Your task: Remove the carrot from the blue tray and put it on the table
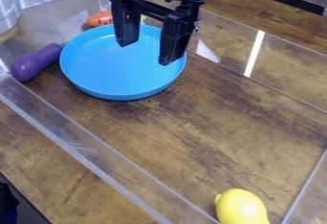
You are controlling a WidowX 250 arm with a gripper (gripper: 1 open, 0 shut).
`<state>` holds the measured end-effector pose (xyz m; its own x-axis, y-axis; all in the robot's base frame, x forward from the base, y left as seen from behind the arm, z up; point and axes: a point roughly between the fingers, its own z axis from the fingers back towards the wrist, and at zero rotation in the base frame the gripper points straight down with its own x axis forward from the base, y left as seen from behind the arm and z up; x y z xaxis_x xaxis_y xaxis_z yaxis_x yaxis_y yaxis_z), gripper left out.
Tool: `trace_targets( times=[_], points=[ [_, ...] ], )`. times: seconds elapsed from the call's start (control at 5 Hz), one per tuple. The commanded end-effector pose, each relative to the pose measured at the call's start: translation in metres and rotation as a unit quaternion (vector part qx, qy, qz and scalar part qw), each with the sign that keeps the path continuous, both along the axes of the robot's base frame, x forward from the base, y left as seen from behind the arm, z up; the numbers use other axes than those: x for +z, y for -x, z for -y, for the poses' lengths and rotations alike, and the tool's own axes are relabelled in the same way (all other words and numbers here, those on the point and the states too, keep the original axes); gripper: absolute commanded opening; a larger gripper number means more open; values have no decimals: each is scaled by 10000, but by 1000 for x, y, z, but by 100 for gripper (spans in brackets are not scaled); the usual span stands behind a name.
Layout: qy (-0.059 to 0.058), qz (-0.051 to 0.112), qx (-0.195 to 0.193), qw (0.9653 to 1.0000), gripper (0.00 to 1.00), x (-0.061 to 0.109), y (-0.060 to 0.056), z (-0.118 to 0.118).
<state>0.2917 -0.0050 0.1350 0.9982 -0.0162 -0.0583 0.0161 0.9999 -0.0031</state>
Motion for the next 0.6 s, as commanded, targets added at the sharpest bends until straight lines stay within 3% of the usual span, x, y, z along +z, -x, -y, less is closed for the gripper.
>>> trace_targets(
  times=[0.0,0.4],
  points=[
    [-1,-57,-156,9999,100,-3,2,-12],
    [13,-131,-224,9997,100,-10,-4,-22]
  ],
)
